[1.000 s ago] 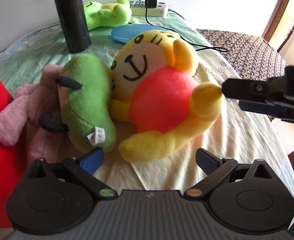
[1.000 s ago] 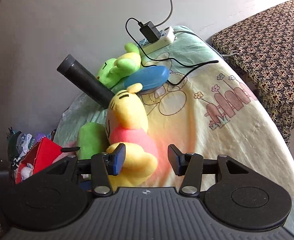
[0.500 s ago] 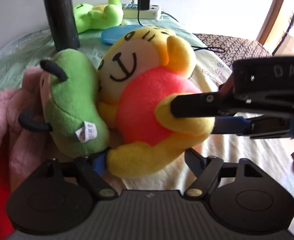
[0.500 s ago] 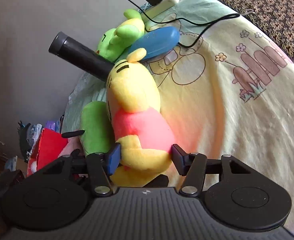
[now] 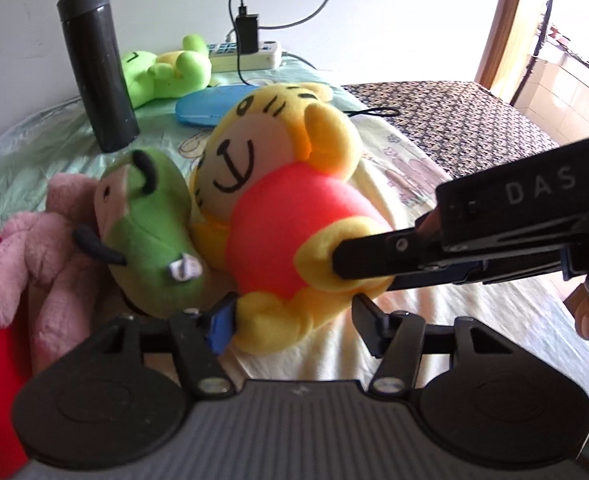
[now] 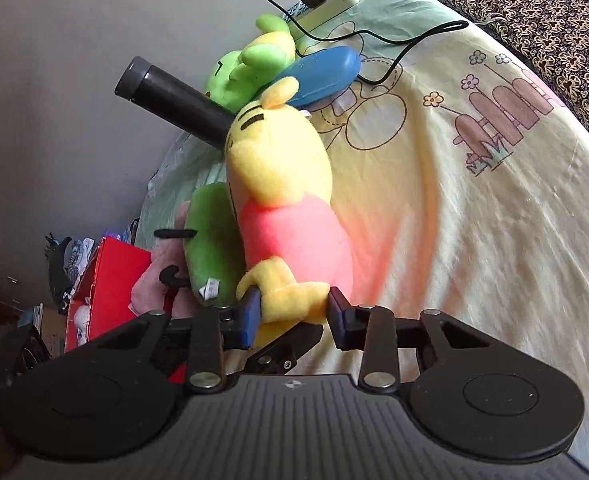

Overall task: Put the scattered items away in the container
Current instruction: 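Close the right gripper on the yellow tiger plush's red shirt, then lift the yellow tiger plush with the right gripper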

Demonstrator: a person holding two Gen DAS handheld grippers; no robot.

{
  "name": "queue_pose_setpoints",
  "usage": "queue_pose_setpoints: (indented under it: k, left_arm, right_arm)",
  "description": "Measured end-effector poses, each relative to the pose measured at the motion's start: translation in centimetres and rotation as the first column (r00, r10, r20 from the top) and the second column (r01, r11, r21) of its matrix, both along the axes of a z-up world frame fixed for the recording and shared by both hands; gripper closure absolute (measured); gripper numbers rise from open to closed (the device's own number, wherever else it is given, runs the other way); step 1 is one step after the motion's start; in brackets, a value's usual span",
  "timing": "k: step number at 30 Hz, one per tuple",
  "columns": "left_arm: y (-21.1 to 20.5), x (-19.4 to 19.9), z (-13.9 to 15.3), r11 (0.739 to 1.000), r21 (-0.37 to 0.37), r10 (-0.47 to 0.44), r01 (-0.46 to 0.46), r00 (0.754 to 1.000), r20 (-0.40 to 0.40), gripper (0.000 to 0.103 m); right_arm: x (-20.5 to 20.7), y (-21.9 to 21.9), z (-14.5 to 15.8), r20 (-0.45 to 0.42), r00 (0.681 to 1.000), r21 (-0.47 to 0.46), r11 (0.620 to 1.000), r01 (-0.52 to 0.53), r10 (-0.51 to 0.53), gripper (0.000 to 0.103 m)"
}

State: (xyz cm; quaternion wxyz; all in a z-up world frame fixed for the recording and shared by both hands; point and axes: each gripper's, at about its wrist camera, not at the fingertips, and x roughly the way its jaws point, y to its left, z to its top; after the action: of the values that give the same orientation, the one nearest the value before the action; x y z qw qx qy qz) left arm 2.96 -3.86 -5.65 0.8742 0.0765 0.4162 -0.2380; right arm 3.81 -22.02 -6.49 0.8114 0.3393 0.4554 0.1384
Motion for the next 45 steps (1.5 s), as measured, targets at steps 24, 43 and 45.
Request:
queue_pose_setpoints:
  k: [24, 43, 45]
  left_arm:
    - [1.4, -1.7, 0.3, 0.984, -0.157, -0.092, 0.08, 0.993, -0.073, 0.013]
    - [1.4, 0.4, -3.4, 0.958, -0.285, -0.035, -0.011, 0.987, -0.155, 0.008]
    - [1.1, 0.4, -3.3, 0.961, -0.277, -0.042, 0.0, 0.989, -0.144, 0.008]
  right_arm:
    - [-4.7, -2.3, 1.9, 0.057, 0.988, -0.092, 0.984, 0.152, -0.147, 0.05]
    - [1.3, 1.3, -2.0, 0.032, 0.998, -0.272, 0.961, -0.048, 0.059, 0.044]
    - [1.4, 0.9, -2.2, 0.015, 0.999, -0.246, 0.968, -0.046, 0.052, 0.043]
